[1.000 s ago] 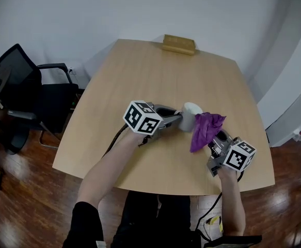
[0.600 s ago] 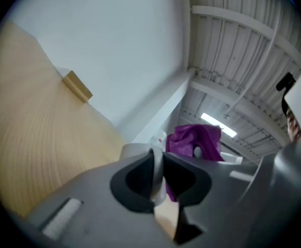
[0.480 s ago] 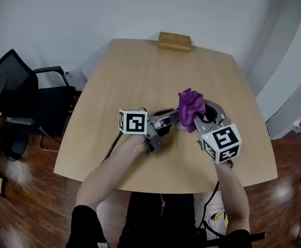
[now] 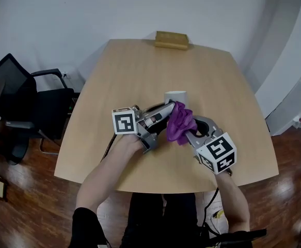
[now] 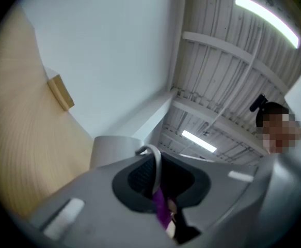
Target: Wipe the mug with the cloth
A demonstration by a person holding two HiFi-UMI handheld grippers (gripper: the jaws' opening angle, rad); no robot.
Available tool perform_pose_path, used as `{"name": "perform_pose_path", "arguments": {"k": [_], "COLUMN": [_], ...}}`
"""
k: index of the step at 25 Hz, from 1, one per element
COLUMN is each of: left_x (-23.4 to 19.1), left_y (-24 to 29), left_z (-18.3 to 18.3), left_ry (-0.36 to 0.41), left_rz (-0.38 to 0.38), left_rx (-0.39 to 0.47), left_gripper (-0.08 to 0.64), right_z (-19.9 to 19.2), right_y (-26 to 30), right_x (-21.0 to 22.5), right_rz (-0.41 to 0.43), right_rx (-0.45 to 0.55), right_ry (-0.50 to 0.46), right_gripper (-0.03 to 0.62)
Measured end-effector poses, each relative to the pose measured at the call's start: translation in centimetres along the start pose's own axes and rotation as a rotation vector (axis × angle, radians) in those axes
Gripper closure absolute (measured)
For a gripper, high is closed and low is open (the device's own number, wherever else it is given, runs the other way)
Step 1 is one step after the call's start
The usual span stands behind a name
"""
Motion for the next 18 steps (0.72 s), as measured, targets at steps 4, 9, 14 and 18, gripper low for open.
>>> {"name": "perform_pose_path", "arguments": {"k": [4,9,14,18], "left_x": [0.6,1.9,1.4,1.2], "left_y": [0.5,1.5,0.7,0.1], "left_z": [-0.1,-0.6,0.3,0.7], "left_ry": [0.025,0.06,0.055,0.032], "left_rz": [-0.061,-0.142,-0.148,-0.193], "left_rx": [-0.03,-0.048,0.022,0.05], "left_gripper": [0.518,0.518,0.52,0.52], "right_z": [3.5,5.6,1.2,-0.1], "right_y": [-2.3,-0.7,-0.8,-2.6], "right_x": [3.4,3.9,0.0,1.2], "right_rz": [-0.116,-0.104,-0.011,-0.033], "right_rx": [0.173,0.222,0.111,0.1], "right_ry": [0.05,-0.008,-0.061,-0.005], "right_gripper": [0.515,0.515,0.515,0.515]}}
Point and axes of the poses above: the fingertips, and each gripper's own axes: y forward along the fingers, x to its right, z out of its top, the point moved 9 cm from there along -y, backward along the fingers, and after that the axes turned 2 degrees about -z, right-handed, at the moved point
